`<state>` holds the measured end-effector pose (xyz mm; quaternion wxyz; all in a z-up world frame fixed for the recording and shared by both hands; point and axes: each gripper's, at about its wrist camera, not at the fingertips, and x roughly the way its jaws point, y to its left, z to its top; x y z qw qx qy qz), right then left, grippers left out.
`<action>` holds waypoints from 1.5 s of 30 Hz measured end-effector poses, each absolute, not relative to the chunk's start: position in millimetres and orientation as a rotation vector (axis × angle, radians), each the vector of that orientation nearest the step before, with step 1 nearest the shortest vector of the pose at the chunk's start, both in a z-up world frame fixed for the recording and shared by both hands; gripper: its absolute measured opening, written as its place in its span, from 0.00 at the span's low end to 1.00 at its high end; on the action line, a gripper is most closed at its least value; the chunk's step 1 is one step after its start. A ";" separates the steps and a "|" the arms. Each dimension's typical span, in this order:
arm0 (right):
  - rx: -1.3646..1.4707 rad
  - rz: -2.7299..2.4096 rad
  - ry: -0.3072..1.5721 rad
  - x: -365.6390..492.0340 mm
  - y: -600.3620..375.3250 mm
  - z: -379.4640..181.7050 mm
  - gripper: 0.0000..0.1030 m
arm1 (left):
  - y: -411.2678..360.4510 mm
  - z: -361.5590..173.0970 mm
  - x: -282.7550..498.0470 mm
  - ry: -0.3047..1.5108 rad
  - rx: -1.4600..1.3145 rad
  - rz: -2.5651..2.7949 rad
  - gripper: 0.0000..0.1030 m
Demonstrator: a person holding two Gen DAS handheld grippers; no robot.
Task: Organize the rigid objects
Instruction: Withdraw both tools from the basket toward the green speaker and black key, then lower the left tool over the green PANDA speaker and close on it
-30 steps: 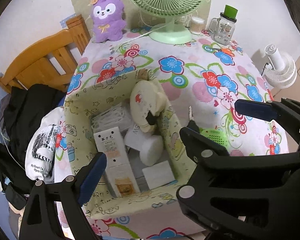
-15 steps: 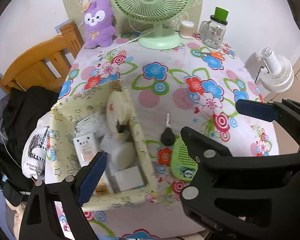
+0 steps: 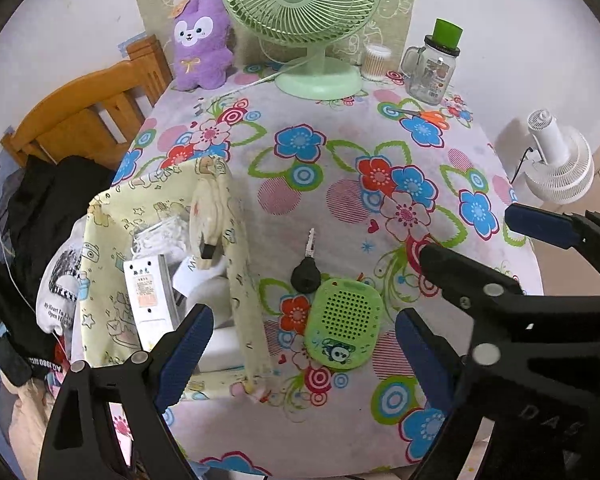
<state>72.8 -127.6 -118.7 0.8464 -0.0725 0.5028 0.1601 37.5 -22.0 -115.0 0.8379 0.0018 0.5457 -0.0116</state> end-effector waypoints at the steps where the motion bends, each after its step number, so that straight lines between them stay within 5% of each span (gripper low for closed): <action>1: -0.153 0.341 1.059 72.4 -131.0 -119.1 0.80 | -23.9 -115.3 36.7 1.154 0.001 -0.023 0.91; 45: -0.245 0.443 1.164 90.5 -185.8 -213.8 0.80 | -82.1 -217.7 49.9 1.245 0.011 0.093 0.91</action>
